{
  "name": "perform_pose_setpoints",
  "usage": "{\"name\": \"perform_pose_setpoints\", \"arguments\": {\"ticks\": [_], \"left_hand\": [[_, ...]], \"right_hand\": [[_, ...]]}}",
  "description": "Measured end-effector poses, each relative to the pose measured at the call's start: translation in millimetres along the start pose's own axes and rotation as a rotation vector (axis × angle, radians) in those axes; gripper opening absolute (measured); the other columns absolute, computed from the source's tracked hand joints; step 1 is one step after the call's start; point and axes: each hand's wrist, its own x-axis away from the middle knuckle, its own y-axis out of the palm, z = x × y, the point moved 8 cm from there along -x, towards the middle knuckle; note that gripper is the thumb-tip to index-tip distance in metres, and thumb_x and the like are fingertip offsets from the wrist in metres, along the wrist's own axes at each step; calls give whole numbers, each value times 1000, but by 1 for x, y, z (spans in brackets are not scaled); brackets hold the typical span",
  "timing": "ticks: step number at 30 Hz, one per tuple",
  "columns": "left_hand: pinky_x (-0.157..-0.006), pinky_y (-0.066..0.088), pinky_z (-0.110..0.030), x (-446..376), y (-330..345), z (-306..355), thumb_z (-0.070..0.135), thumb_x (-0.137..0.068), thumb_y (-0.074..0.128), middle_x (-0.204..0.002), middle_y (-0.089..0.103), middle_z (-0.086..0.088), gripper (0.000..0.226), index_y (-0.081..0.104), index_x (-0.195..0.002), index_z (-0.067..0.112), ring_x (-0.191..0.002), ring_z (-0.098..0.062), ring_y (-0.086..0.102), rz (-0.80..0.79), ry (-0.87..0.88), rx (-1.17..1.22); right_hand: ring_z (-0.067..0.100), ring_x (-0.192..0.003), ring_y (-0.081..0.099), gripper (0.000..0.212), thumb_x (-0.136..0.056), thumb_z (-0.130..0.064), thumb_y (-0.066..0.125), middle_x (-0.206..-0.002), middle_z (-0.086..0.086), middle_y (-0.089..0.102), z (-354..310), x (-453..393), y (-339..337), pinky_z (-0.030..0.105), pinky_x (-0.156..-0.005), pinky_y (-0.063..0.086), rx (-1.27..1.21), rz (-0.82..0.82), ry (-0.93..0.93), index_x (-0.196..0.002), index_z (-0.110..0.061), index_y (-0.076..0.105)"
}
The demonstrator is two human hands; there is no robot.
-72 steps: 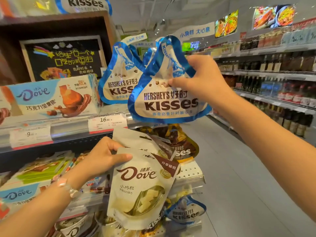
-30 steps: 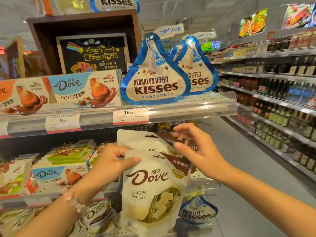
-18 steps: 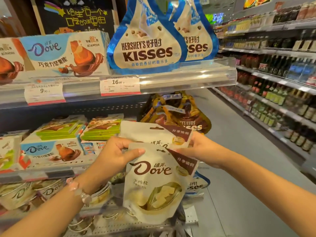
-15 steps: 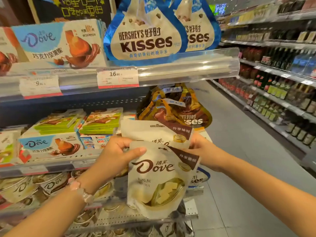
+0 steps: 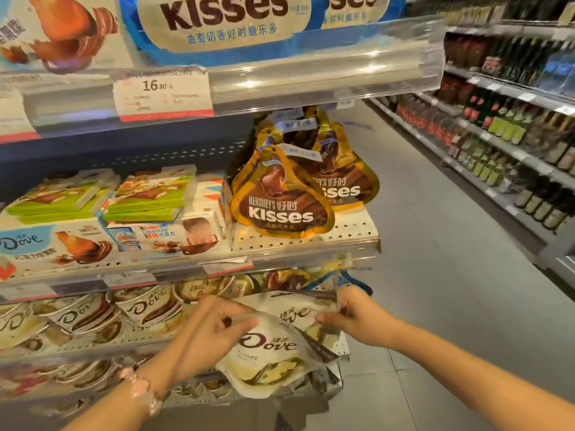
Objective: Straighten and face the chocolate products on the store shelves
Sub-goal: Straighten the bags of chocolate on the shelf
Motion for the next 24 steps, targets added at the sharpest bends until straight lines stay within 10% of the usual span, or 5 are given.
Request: {"name": "perform_pose_setpoints", "arguments": {"ticks": [3,6,13,19,24], "left_hand": [[-53,39,-17,-2,13,-20,26,-86,65,-65,65,13,15,76,-77,21,-55,1,50,-8,-42,-31],[-55,35,-20,-1,19,-38,23,-88,62,-66,51,7,32,65,-72,-4,-60,-9,45,-25,-85,-65],[-49,29,-11,-3,3,-36,15,-85,65,-46,49,18,26,72,-62,25,-46,1,42,31,-54,-92],[-58,43,-4,-4,-9,-43,13,-82,69,-66,63,28,13,74,-83,25,-71,9,63,104,-195,10],[-83,41,-7,-7,-13,-20,22,-87,65,-74,73,-6,22,76,-73,9,-87,-10,67,47,1,-210]], "right_hand": [[43,-85,60,28,-89,-15,60,-92,31,62,22,-9,15,54,-75,49,29,-152,43,-88,14,61],[20,-92,66,19,-83,11,52,-99,16,68,32,-21,14,32,-80,55,-76,-213,64,-96,7,67],[25,-85,51,34,-68,9,61,-89,2,50,109,-21,-51,38,-69,46,183,773,421,-86,-16,46],[29,-114,52,67,-71,-19,79,-122,9,56,165,-52,-35,43,-95,46,149,484,670,-129,-21,46],[27,-115,52,57,-75,-44,73,-119,9,61,173,-74,-28,39,-97,43,223,340,684,-121,-15,58]]}}
